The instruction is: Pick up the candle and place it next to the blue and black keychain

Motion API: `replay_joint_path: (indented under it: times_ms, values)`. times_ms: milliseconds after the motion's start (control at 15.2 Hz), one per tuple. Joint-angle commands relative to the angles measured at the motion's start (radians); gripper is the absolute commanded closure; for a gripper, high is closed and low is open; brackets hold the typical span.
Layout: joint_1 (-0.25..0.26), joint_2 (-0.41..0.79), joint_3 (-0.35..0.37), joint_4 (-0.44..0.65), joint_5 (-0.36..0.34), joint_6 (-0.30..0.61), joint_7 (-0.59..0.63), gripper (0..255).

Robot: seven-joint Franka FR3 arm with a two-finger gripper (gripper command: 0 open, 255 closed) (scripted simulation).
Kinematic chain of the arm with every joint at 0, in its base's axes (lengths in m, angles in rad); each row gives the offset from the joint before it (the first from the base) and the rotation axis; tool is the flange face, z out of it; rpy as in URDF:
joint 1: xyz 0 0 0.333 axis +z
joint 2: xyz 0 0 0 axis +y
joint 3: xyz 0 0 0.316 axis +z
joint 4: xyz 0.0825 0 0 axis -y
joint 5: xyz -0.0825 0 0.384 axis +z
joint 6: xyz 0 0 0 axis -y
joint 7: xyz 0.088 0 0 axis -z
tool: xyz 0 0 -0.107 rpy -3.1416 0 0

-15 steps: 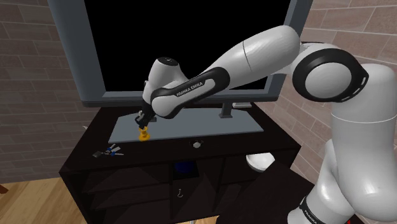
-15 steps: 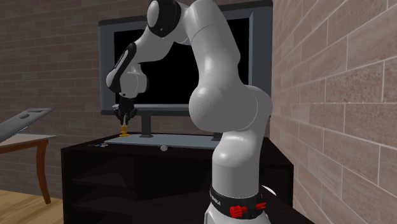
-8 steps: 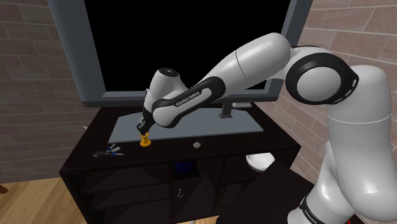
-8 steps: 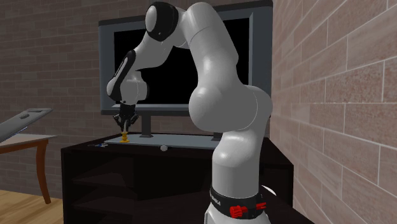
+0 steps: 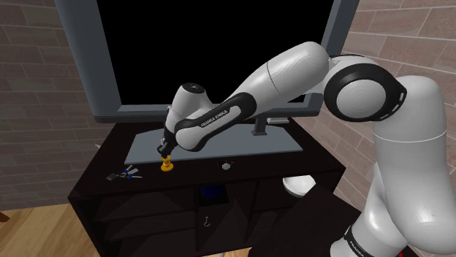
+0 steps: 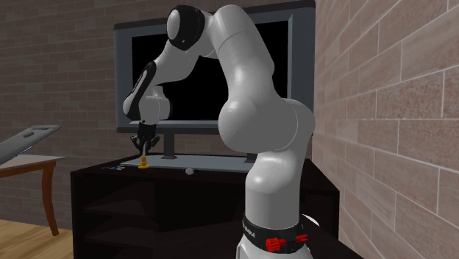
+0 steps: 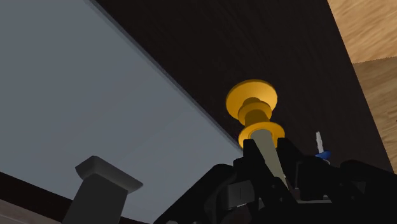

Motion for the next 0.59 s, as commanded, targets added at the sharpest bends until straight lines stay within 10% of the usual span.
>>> replay_joint_path:
  times_ms: [0,66,528]
  values:
    - [0.000,0.000,0.000,0.000,0.000,0.000,0.000,255]
    - [0.000,0.000,0.000,0.000,0.000,0.000,0.000,0]
    - [0.004,-0.065,-0.003,-0.036,-0.004,-0.029,0.003,0]
